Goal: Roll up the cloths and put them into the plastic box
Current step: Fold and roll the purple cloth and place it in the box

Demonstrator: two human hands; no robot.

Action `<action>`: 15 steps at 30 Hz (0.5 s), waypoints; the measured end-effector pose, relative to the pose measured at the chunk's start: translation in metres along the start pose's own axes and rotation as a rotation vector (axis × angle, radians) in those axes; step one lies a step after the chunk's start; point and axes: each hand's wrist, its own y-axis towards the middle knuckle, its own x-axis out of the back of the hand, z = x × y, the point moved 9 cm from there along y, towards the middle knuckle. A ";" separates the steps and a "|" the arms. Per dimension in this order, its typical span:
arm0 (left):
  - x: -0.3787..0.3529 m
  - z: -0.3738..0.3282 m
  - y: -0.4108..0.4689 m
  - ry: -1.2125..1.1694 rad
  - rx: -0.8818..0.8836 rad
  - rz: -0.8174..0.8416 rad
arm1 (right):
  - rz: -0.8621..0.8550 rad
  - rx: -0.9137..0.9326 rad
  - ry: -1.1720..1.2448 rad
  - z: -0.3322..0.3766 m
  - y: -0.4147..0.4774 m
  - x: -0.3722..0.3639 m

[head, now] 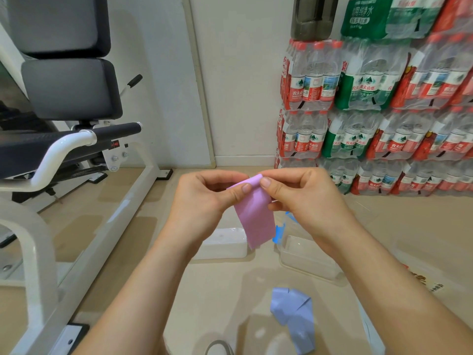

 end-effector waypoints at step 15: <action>-0.007 0.002 0.001 -0.034 -0.015 0.042 | -0.021 0.001 0.011 0.001 0.001 0.006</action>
